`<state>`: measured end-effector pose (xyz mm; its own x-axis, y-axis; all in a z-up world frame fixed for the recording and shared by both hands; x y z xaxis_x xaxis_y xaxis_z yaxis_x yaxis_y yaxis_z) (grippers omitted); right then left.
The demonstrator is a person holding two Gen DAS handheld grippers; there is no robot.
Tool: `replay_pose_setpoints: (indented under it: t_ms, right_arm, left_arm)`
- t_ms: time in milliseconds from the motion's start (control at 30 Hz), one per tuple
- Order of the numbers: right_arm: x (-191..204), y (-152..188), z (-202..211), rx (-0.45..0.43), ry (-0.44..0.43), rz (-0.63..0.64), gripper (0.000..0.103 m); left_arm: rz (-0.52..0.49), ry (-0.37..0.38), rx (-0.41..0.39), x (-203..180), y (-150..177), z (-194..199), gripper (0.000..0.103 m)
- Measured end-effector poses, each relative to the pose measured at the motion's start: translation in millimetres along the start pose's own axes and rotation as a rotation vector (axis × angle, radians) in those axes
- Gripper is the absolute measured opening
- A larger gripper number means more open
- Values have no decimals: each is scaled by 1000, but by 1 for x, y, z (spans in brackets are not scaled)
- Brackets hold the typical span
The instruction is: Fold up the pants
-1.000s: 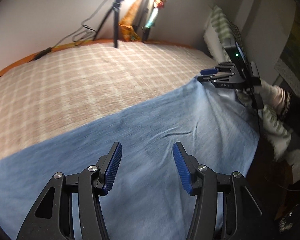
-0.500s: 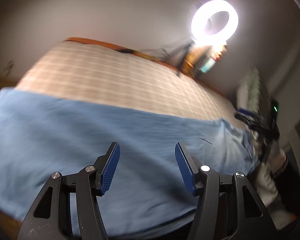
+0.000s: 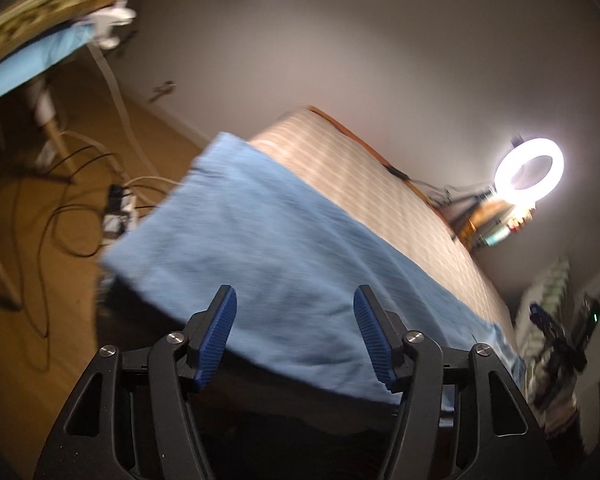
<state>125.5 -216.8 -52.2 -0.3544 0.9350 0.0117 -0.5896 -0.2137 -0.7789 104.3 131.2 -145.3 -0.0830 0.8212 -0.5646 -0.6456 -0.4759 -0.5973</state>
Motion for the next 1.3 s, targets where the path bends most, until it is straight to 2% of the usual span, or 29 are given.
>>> replay_pose_setpoints:
  t_ms: [167, 400, 533, 733, 1000, 1067, 1133, 1300]
  right_arm:
    - [22, -3, -5, -5, -24, 9, 87]
    - [44, -8, -11, -7, -39, 48, 88]
    - [49, -11, -15, -6, -40, 61, 88]
    - [48, -15, -19, -5, -38, 56, 89]
    - [53, -24, -17, -23, -53, 59, 90]
    - [55, -25, -17, -21, -57, 66, 90]
    - [57, -24, -17, -20, -67, 68, 90]
    - [60, -24, -18, -15, -67, 85, 90]
  left_arm:
    - [108, -36, -37, 38, -2, 10, 61]
    - [369, -13, -49, 100, 9, 6, 61]
    - [452, -4, -62, 118, 16, -1, 61]
    - [483, 73, -71, 117, 21, -12, 62]
    - [490, 82, -73, 119, 25, -22, 64]
    - [482, 47, -71, 122, 28, -22, 64]
    - [516, 64, -68, 127, 32, -25, 64]
    - [493, 113, -137, 118, 23, -15, 63]
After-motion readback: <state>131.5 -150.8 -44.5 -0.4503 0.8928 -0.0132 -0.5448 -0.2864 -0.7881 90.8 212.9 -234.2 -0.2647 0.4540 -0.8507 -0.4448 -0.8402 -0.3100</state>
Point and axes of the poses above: each gripper's, at about its wrist camera, not at the fingertips, and z roughly against the way its jaws point, x to its left, y to its underside, the point moved 3 cm from there along -z, roughly the way its jaws point, and after that the axes turned 4 degrees about -x, right-handed, at the moved point
